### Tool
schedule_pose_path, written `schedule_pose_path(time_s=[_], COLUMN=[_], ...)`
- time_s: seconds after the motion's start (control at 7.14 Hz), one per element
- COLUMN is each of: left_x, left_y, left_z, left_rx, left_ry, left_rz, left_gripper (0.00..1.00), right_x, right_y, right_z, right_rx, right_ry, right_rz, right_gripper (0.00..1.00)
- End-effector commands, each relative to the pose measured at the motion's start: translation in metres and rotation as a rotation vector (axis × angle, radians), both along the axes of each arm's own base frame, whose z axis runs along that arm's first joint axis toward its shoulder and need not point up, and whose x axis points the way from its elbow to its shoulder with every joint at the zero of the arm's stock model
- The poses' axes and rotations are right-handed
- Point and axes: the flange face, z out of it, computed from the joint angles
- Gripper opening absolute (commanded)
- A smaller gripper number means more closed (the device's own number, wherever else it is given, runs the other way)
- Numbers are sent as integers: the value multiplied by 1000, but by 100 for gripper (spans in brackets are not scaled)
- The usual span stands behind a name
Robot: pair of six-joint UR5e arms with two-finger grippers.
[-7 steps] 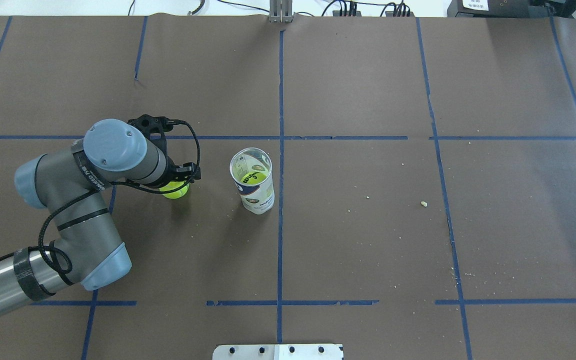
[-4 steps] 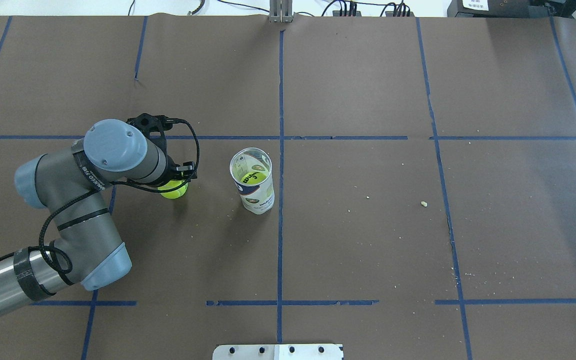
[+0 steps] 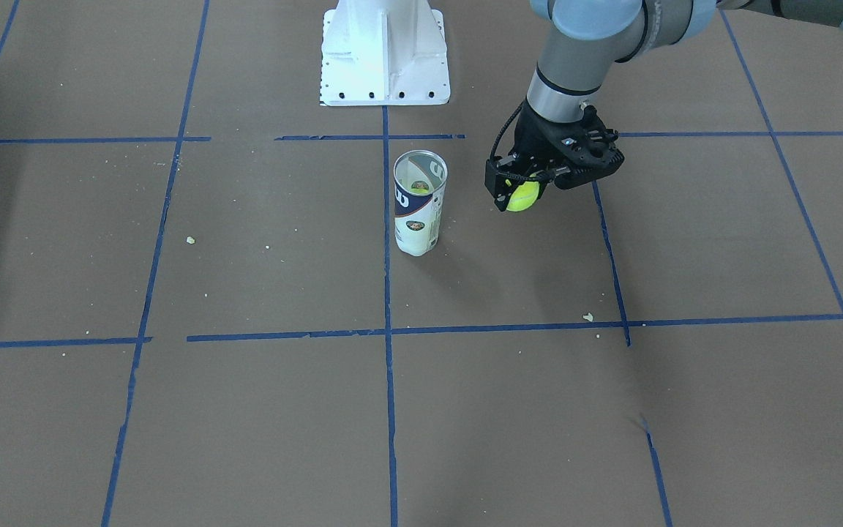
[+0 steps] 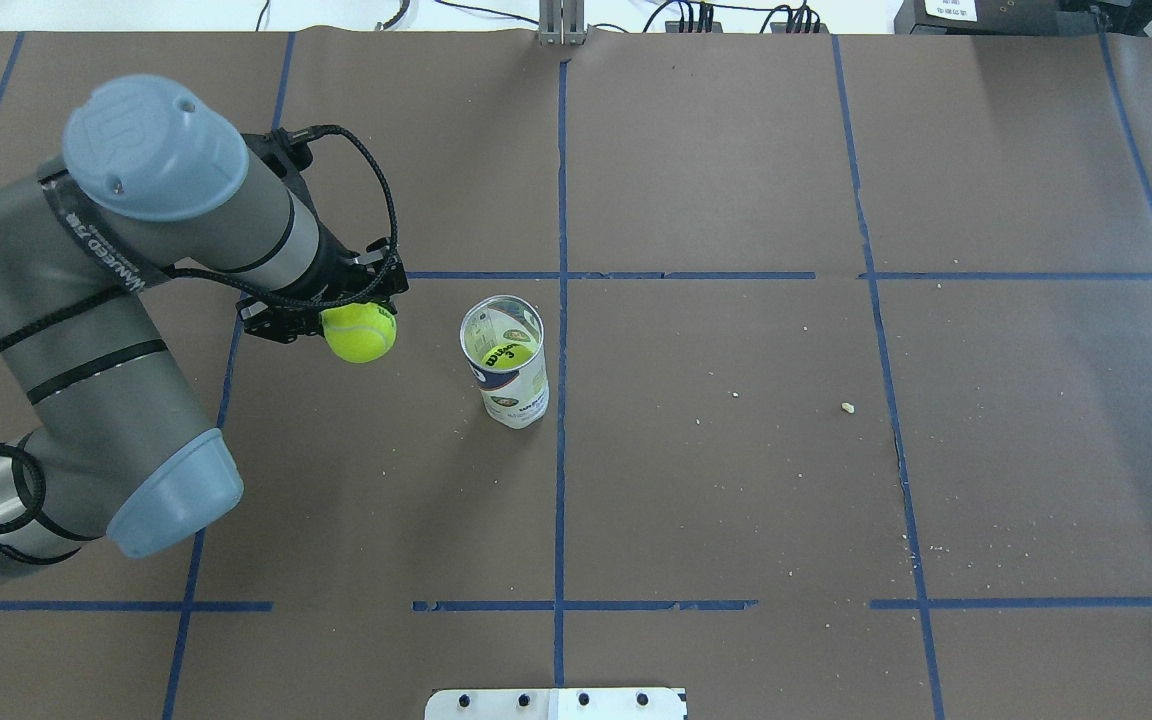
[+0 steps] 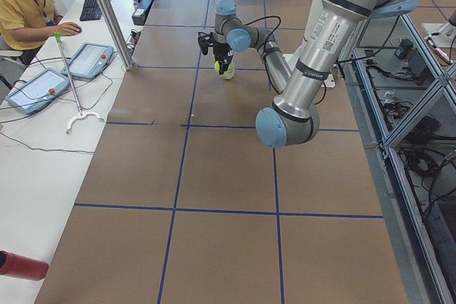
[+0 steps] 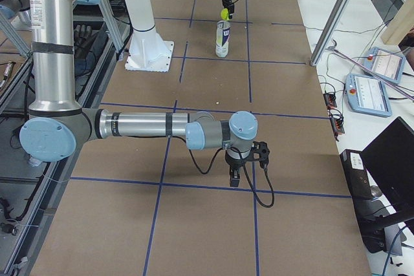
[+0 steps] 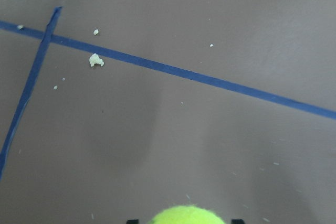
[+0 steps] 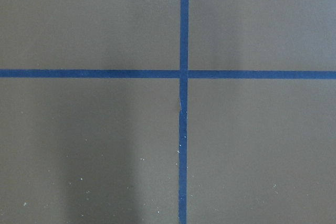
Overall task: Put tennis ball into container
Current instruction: 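Lift the ball with the left gripper and carry it over the clear cup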
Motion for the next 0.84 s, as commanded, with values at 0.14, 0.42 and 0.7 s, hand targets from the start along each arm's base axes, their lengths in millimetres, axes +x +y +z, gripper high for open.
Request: schedule_pose_path(time_s=[0.14, 0.42, 0.7], left_x=[-8, 15, 31], left_y=[10, -3, -5], left_z=[-104, -117, -113], left_rx=[-201, -226, -233], left_ry=[55, 43, 20], left_rz=[-87, -97, -86], left_gripper=[0, 0, 0], right_x=[0, 0, 0], right_y=[0, 0, 0], right_z=[0, 0, 0], right_rx=[1, 1, 1], right_ry=[0, 0, 0], right_rz=[0, 0, 0], right_gripper=[100, 100, 100])
